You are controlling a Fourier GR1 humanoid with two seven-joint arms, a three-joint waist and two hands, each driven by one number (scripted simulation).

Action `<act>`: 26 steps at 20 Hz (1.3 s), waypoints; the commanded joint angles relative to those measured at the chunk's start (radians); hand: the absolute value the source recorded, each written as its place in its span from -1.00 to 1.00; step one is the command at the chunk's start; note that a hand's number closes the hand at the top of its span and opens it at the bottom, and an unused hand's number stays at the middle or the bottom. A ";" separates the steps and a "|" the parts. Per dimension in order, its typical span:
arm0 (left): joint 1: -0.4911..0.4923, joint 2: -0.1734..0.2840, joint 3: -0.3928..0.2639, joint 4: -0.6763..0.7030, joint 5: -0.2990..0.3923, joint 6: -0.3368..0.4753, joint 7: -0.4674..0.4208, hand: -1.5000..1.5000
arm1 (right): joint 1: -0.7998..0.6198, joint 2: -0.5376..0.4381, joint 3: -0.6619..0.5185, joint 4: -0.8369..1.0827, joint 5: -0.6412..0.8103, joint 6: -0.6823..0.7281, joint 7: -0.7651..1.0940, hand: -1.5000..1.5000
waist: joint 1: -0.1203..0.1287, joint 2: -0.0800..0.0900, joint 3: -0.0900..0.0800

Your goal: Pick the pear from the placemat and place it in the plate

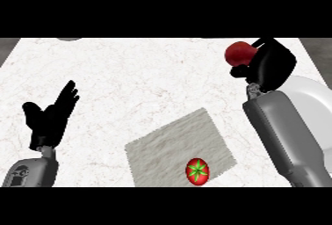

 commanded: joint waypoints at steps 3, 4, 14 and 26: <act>0.023 -0.008 -0.028 -0.042 -0.024 0.004 0.012 0.00 | 0.160 -0.054 -0.124 -0.128 0.003 -0.103 0.057 1.00 | -0.001 0.001 0.001; 0.013 0.005 -0.005 -0.038 -0.009 0.001 0.020 0.00 | 0.180 -0.075 -0.159 -0.154 -0.041 -0.079 0.025 1.00 | -0.001 0.001 0.001; -0.010 0.014 0.018 -0.024 0.018 -0.035 0.027 0.00 | 0.367 -0.202 -0.336 -0.152 -0.205 -0.031 -0.164 1.00 | 0.010 0.006 0.000; -0.019 0.042 0.063 0.018 0.050 -0.078 0.010 0.00 | 0.444 -0.163 -0.439 -0.026 -0.559 -0.068 -0.548 -1.00 | 0.017 0.007 0.001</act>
